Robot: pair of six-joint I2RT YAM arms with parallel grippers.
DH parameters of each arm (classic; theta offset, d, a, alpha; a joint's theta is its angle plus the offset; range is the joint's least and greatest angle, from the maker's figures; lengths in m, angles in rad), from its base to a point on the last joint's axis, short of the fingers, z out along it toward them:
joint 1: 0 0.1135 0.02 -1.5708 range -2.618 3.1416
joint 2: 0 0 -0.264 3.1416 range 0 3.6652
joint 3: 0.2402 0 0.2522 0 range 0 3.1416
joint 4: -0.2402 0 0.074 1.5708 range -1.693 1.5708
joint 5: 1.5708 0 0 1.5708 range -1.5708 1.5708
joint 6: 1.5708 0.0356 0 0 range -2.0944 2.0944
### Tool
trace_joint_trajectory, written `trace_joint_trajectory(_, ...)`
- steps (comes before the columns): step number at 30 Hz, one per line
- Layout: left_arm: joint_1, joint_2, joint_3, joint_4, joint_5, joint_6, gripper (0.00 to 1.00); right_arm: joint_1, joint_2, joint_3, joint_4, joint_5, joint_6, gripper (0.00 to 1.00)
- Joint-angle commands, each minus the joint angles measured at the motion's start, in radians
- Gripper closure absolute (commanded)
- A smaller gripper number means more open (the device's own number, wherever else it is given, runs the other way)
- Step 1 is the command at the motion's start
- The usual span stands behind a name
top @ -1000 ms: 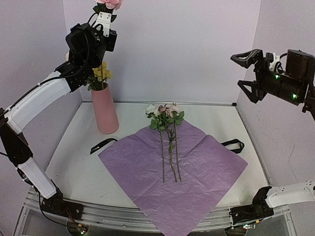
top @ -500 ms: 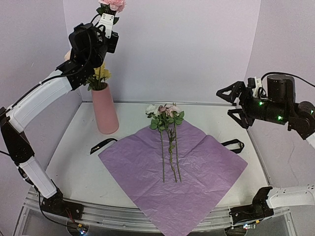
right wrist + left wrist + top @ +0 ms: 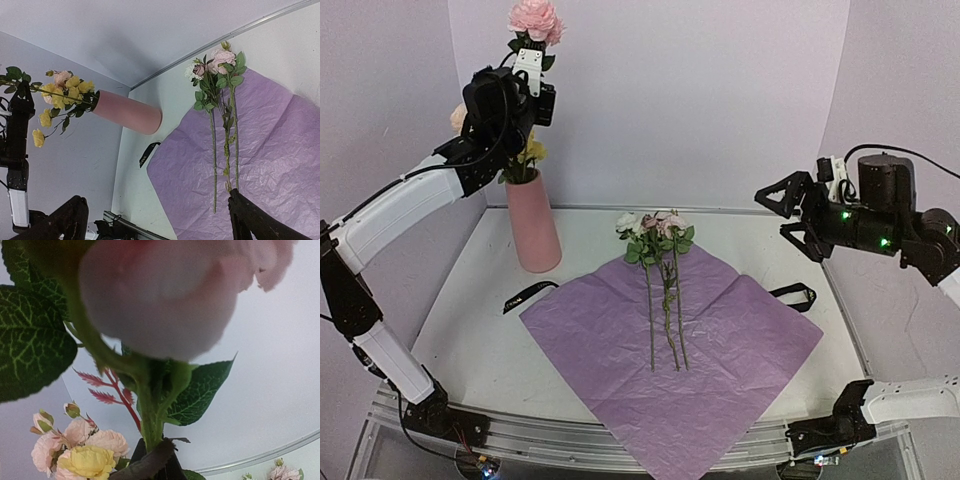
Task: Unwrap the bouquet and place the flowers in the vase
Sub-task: Insert the fake flower into the vase.
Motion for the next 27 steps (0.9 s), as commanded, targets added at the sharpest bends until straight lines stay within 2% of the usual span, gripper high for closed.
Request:
trace_joint_trajectory(1,0.012,-0.031,-0.038,0.018,-0.005,-0.092,1.0,0.002,0.011,0.018,0.04,-0.004,-0.053,0.02)
trace_joint_trajectory(14,0.028,-0.018,-0.157,0.018,-0.076,-0.173,1.0,0.002,0.068,0.027,0.049,-0.038,-0.112,0.02)
trace_joint_trajectory(27,0.1,0.015,-0.223,-0.025,-0.108,-0.286,1.0,0.002,0.178,0.015,0.049,-0.063,-0.166,0.02)
